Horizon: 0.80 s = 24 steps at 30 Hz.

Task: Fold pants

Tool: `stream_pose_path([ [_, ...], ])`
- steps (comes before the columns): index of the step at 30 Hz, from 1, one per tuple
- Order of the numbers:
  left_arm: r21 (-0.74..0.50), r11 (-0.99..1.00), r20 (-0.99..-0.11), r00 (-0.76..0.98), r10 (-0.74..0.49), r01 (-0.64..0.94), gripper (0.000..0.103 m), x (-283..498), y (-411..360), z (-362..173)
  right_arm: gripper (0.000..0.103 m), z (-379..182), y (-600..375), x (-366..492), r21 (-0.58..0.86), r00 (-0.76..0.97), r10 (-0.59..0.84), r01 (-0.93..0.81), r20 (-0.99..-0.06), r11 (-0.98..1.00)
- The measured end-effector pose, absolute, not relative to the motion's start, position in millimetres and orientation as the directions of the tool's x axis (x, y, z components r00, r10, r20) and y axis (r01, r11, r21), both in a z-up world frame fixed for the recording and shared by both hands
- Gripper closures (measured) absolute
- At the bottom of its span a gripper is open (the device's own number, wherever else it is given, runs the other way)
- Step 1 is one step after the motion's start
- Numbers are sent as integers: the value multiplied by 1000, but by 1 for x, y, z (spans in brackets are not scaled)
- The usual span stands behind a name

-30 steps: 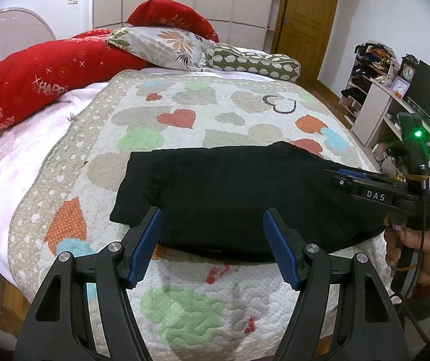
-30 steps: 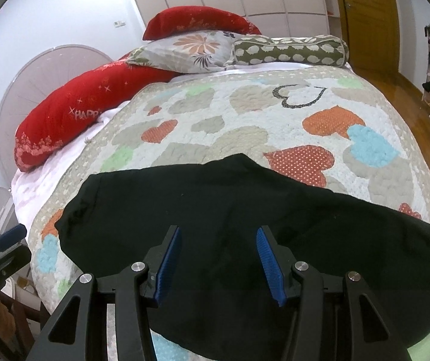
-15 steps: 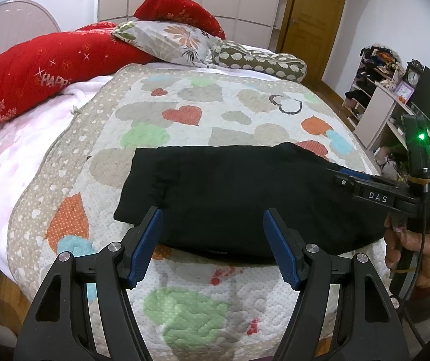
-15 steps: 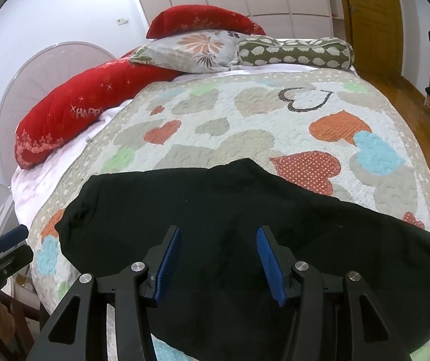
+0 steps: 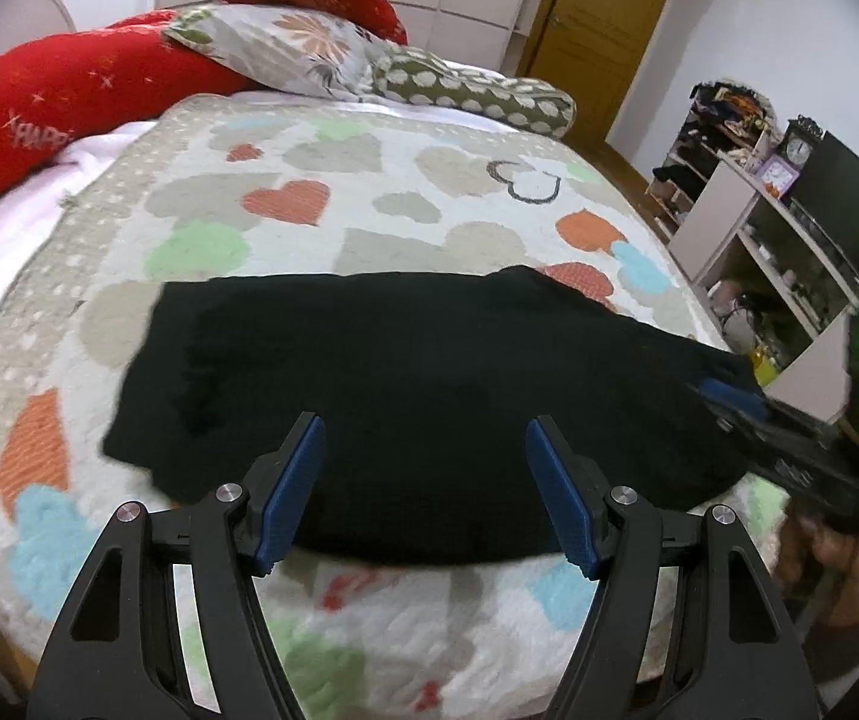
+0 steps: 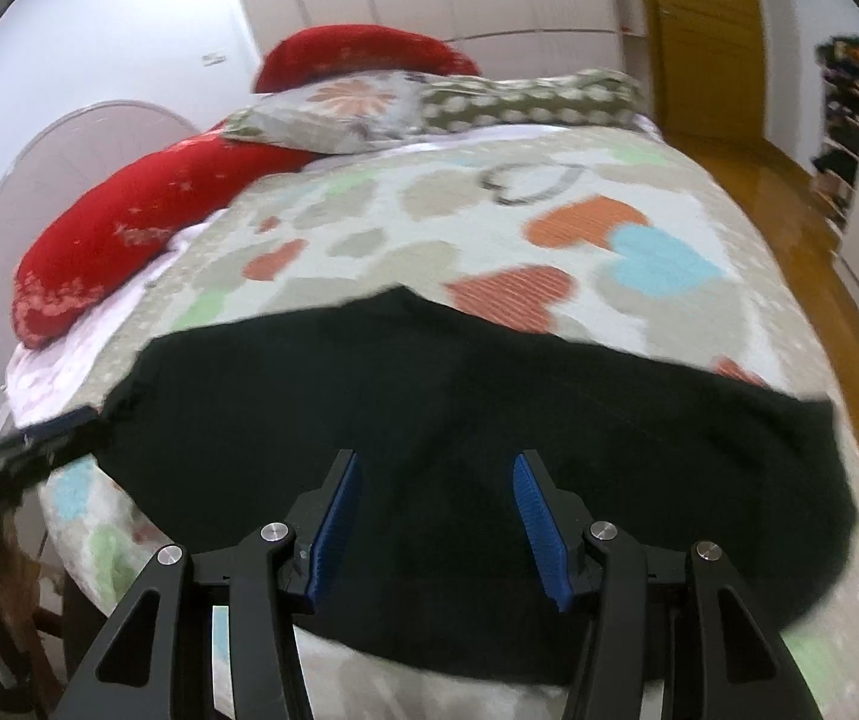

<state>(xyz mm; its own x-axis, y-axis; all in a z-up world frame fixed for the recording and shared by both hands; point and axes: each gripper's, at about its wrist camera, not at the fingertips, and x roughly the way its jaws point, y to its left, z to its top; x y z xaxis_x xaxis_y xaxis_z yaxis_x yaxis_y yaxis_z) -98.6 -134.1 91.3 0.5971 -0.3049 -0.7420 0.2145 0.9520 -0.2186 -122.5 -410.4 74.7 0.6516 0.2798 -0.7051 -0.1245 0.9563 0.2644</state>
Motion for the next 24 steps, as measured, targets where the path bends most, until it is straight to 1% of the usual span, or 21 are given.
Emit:
stream_pose_path([
  [4,-186,952,-761,577,-296,243,33,-78,-160,79,50,63,-445,-136,263,648,222,-35,-729,964],
  [11,-132,943,-784,550,-288,306,33,-51,-199,62,50,59,-494,-150,260,664,139,87,-735,962],
  [17,-130,926,-788,530,-314,355,33,-42,-219,60,49,53,-517,-160,275,663,117,138,-739,952],
  [24,-148,901,-804,481,-349,408,33,-34,-245,51,49,48,-522,-166,277,655,123,138,-745,951],
])
